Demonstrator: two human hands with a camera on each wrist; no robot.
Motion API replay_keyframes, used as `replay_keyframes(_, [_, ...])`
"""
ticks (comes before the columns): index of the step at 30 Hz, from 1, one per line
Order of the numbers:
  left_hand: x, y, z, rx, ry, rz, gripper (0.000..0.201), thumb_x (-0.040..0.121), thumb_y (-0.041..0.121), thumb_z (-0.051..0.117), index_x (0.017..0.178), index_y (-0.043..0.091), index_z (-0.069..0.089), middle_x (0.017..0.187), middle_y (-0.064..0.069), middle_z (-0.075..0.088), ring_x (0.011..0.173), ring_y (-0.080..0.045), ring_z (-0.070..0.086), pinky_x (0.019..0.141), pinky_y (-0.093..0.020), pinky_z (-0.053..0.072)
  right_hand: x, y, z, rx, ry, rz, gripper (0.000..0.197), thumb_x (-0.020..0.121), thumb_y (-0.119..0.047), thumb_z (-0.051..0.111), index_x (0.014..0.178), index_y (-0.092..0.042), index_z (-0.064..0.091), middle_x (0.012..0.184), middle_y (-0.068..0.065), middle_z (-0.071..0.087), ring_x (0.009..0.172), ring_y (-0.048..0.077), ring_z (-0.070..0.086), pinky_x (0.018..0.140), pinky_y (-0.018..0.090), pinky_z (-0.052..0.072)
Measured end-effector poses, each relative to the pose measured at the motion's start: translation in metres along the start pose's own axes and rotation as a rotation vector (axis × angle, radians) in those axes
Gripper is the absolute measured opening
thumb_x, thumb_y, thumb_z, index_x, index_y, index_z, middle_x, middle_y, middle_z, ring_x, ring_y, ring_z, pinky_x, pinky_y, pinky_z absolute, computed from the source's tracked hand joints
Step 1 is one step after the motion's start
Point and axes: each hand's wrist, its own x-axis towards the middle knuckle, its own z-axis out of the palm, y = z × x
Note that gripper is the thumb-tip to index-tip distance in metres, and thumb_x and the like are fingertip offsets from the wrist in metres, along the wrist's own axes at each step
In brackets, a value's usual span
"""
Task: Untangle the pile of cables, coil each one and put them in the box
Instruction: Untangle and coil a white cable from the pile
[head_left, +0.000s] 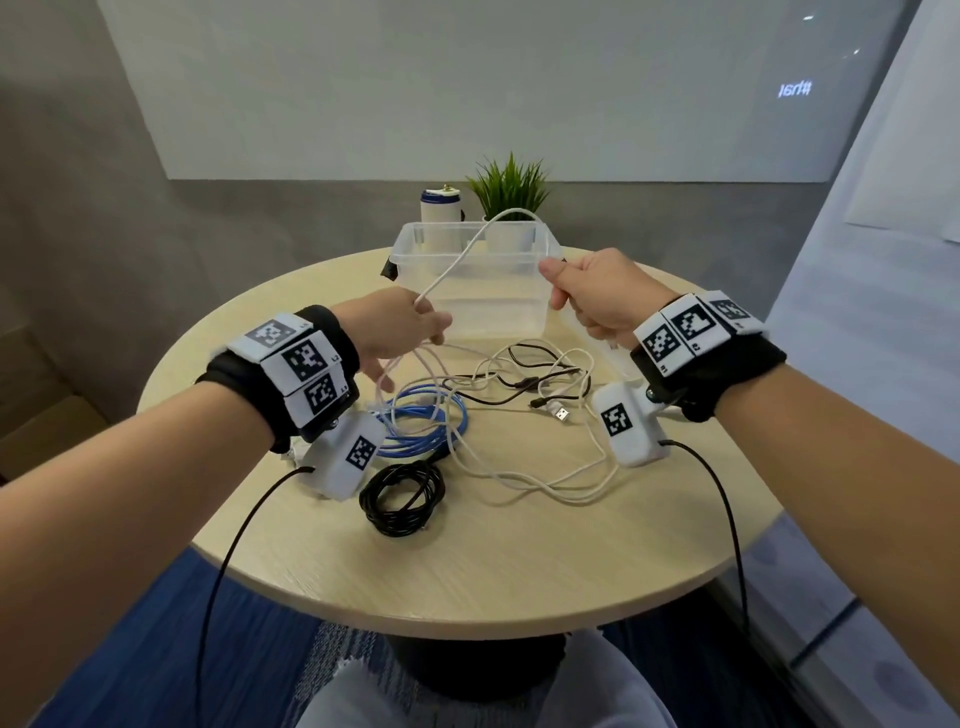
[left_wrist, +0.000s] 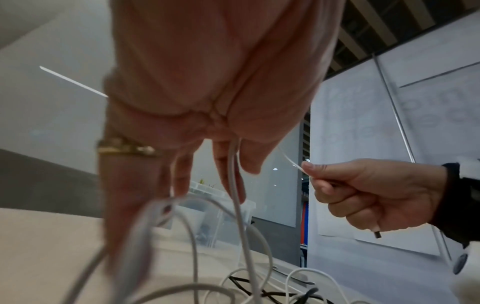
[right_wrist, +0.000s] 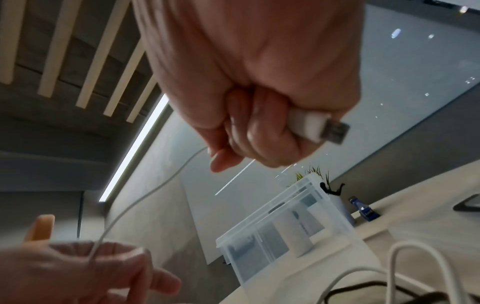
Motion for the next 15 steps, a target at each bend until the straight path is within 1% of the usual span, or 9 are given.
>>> replay_keyframes(2, [-0.001,0.001,-0.003,0.225,0.111,0.039,0.027,0.093,0.039,0.054,0.087,0.012,0.058,0.08,-0.004,0.052,0.065,-0.016,0.048,0.05,-0.026,0.047,-0.001,-0.002,-0.001,0.025,-0.035,0.039,0.037,0.097,-0.038,0.047,0.071,-0.012,0.056,0.048,-0.001,0.029,0.042,0.014,0.021,0.041,0.02,0.019])
replay_keyframes(3, [0.0,0.0,-0.004,0.256,0.175,0.059,0.027,0.09,0.038,0.059,0.084,0.012,0.057,0.073,-0.003,0.051,0.059,-0.014,0.045,0.047,-0.023,0.04,-0.001,-0.003,-0.002,0.038,-0.059,0.059,0.031,0.098,-0.028,0.046,0.074,-0.012,0.056,0.049,-0.001,0.029,0.042,0.013,0.021,0.04,0.019,0.019])
replay_keyframes(5, [0.002,-0.001,-0.005,0.162,0.314,0.104,0.028,0.086,0.037,0.066,0.078,0.013,0.054,0.064,0.0,0.049,0.053,-0.013,0.043,0.044,-0.022,0.032,-0.003,-0.006,-0.002,0.071,-0.109,0.081,0.02,0.094,-0.012,0.043,0.081,-0.009,0.058,0.051,-0.002,0.029,0.041,0.011,0.022,0.037,0.018,0.018])
replay_keyframes(6, [0.003,-0.002,-0.005,0.063,0.377,0.147,0.027,0.085,0.036,0.068,0.078,0.014,0.054,0.064,0.001,0.051,0.053,-0.012,0.044,0.044,-0.023,0.033,-0.003,-0.006,-0.002,0.076,-0.137,0.072,0.02,0.094,-0.01,0.043,0.084,-0.009,0.06,0.052,-0.002,0.03,0.042,0.01,0.023,0.037,0.018,0.019])
replay_keyframes(7, [0.005,-0.002,-0.005,-0.064,0.406,0.205,0.025,0.085,0.034,0.068,0.081,0.015,0.053,0.067,0.001,0.055,0.055,-0.012,0.047,0.046,-0.024,0.037,-0.004,-0.006,-0.001,0.061,-0.17,0.05,0.021,0.096,-0.012,0.043,0.088,-0.01,0.062,0.053,-0.002,0.031,0.043,0.01,0.026,0.038,0.02,0.021])
replay_keyframes(9, [0.006,0.0,-0.002,-0.335,0.373,0.323,0.019,0.088,0.026,0.065,0.088,0.015,0.05,0.076,-0.002,0.06,0.058,-0.012,0.055,0.053,-0.027,0.05,-0.005,-0.004,0.001,-0.001,-0.235,0.011,0.026,0.101,-0.023,0.042,0.091,-0.014,0.064,0.053,-0.003,0.033,0.043,0.011,0.031,0.04,0.021,0.025])
replay_keyframes(10, [0.006,0.002,0.0,-0.429,0.356,0.368,0.016,0.091,0.022,0.062,0.088,0.016,0.048,0.077,-0.004,0.06,0.056,-0.012,0.054,0.054,-0.027,0.051,-0.005,-0.003,0.002,-0.015,-0.253,0.006,0.028,0.102,-0.026,0.041,0.089,-0.014,0.063,0.052,-0.004,0.032,0.043,0.011,0.03,0.039,0.021,0.025])
replay_keyframes(12, [0.006,0.002,0.002,-0.452,0.389,0.425,0.015,0.094,0.019,0.055,0.083,0.018,0.046,0.073,-0.002,0.061,0.051,-0.011,0.046,0.05,-0.025,0.043,-0.005,-0.003,0.005,0.043,-0.238,0.012,0.033,0.102,-0.03,0.04,0.079,-0.013,0.057,0.05,-0.004,0.029,0.041,0.011,0.024,0.036,0.018,0.021])
replay_keyframes(15, [0.01,-0.003,0.004,-0.32,0.431,0.389,0.019,0.095,0.02,0.054,0.077,0.016,0.051,0.073,-0.004,0.064,0.046,-0.008,0.038,0.041,-0.016,0.033,-0.006,-0.009,0.006,0.34,-0.115,-0.001,0.038,0.101,-0.036,0.04,0.069,-0.015,0.043,0.046,-0.005,0.03,0.036,0.008,0.023,0.034,0.016,0.019])
